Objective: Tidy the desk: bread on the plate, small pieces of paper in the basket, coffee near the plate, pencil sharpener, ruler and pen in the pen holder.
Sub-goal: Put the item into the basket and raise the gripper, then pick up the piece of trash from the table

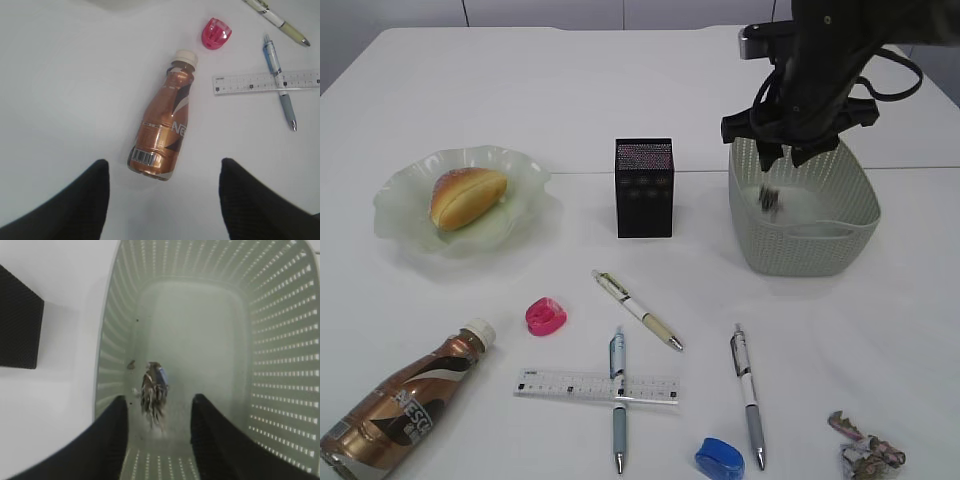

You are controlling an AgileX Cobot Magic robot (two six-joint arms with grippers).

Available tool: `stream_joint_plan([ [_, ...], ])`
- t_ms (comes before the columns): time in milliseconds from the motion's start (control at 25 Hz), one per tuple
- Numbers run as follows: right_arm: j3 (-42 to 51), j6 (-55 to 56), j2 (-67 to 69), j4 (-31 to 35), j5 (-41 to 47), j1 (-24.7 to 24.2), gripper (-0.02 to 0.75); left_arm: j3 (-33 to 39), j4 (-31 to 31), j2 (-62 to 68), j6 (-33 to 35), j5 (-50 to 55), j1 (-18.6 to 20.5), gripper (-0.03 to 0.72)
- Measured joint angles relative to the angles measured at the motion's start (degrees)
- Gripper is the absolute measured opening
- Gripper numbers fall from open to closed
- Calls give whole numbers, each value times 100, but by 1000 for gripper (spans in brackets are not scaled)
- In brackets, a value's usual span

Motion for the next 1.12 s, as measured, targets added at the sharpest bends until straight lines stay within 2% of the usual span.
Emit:
stream_joint_plan([
  [80,-54,3,12,-13,34,0,432,0,0,0,0,0,0,505],
  [200,-268,13,12,-36,321,0,482,0,0,0,0,0,0,505],
  [320,-478,-102,-15,37,896,0,486,0,0,0,0,0,0,505],
  [480,-532,-648,-183,479,1908,-10,486,0,0,0,0,0,0,505],
  [680,-434,-1101,-415,936,2059,-10,482,0,0,0,0,-12,0,505],
  [920,412,-1403,-1087,1129,2067,-10,480,0,0,0,0,-14,0,506],
  [1120,1584,-1542,-1961,1138,2067,-10,480,0,0,0,0,-24,0,506],
])
